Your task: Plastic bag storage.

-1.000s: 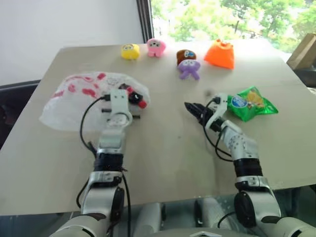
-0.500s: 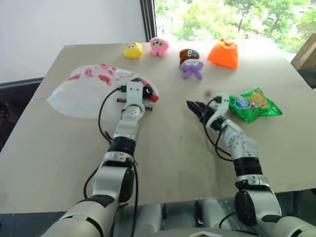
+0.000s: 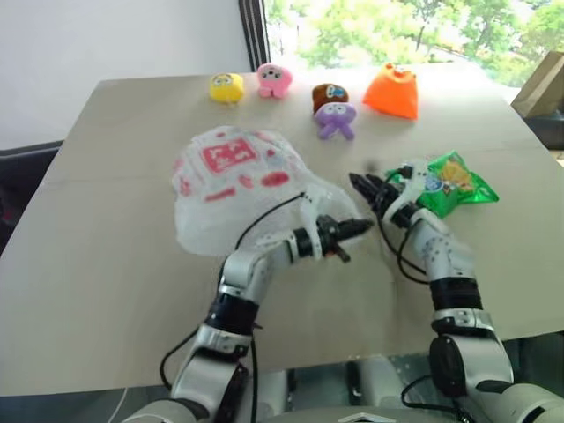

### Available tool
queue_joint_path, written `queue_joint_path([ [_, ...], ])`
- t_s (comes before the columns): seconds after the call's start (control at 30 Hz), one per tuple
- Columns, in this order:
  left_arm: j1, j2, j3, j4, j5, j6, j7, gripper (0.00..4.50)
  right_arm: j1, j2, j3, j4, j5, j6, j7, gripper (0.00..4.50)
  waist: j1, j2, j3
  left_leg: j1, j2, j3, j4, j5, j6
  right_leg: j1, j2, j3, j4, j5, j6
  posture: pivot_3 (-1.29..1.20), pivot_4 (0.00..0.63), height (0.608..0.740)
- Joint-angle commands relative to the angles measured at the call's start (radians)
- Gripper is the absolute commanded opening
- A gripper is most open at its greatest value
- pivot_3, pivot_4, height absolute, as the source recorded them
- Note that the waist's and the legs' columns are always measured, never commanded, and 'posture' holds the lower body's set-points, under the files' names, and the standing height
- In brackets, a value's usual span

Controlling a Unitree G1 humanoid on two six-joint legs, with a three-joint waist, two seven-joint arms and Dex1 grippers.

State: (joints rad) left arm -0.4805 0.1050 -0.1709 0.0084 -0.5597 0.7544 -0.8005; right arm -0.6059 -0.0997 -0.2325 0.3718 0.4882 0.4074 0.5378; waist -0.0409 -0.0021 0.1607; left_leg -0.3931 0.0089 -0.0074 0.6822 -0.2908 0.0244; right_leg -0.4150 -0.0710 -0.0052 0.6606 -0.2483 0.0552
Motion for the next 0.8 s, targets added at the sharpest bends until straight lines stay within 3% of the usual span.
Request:
queue_joint_path([
  [0.03,-0.004,-0.009,-0.018,-0.081,-0.108,0.083,-0.073,0.00,-0.056,-0.037,-0.059,-0.012,0.047,-0.021,-0.005,3.22,0.003,0.000,0.000,0.000,0.000,0.000,0.001,0.000,0.000,0.000,0.000,0.000,0.001,0.000,0.000,0.00,0.150,0.740],
  [0.3,0.017,0.112,-0.067,-0.212,-0.310,0.295,-0.270,0.00,-0.081,-0.109,-0.096,0.034,0.046,-0.047,-0.006,3.22,0.003,0.000,0.000,0.000,-0.001,0.000,0.002,0.000,0.001,0.001,0.000,0.001,0.000,0.000,0.000,0.00,0.150,0.740],
  [0.5,0.091,0.281,0.015,-0.319,-0.409,0.370,-0.293,0.00,-0.067,-0.101,-0.040,0.011,0.037,-0.002,0.031,3.22,-0.002,0.001,0.000,0.000,0.000,0.001,0.001,0.000,0.001,0.000,0.000,0.001,0.000,0.000,0.000,0.00,0.150,0.740],
  [0.67,0.392,0.478,0.247,-0.549,-0.593,0.410,-0.241,0.00,-0.077,-0.112,0.059,0.029,-0.037,-0.047,0.082,3.22,-0.004,0.002,0.001,0.001,0.003,0.001,0.000,0.000,0.001,0.000,0.001,0.003,0.000,0.000,0.000,0.00,0.150,0.740],
  [0.8,0.604,0.515,0.376,-0.624,-0.598,0.326,-0.165,0.00,-0.112,-0.106,0.133,0.102,-0.114,-0.123,0.127,3.22,0.005,0.003,0.002,0.000,0.003,0.000,0.000,0.000,0.001,0.000,-0.001,0.002,-0.001,0.000,0.000,0.00,0.150,0.740],
])
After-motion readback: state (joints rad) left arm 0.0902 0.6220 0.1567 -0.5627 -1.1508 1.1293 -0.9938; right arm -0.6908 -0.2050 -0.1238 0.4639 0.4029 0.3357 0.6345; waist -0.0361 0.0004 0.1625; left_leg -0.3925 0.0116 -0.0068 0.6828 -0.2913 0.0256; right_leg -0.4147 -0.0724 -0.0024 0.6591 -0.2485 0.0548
